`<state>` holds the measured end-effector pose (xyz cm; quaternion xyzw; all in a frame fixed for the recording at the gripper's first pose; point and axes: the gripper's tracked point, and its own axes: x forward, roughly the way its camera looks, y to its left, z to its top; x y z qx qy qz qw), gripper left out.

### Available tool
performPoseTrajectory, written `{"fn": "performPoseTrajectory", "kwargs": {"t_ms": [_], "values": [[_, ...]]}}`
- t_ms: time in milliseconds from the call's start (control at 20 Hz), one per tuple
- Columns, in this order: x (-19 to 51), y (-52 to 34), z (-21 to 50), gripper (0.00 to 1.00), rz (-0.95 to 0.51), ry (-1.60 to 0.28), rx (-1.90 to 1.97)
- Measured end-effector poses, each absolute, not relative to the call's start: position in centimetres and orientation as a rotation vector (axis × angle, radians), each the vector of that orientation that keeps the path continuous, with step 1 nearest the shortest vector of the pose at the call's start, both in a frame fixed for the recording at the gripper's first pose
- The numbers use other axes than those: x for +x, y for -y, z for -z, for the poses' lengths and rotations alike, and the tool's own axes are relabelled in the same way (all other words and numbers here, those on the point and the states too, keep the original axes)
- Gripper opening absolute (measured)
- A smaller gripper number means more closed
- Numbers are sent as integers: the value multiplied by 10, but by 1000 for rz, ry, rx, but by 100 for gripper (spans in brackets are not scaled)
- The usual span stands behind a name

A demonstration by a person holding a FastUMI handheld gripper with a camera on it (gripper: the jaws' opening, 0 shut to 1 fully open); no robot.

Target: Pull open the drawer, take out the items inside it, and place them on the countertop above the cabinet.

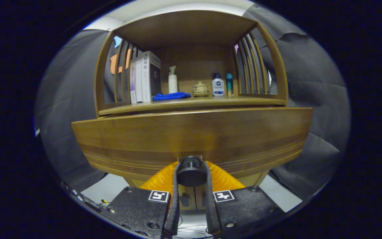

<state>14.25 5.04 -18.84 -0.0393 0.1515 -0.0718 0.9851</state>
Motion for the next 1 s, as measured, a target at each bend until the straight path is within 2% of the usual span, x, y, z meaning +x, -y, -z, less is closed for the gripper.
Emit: {"fn": "performPoseTrajectory", "kwargs": {"t_ms": [500, 900, 1000], "values": [[85, -55, 195, 36, 113, -337, -66], [75, -58, 198, 36, 91, -409, -65], [71, -57, 195, 41, 90, -440, -62]]}}
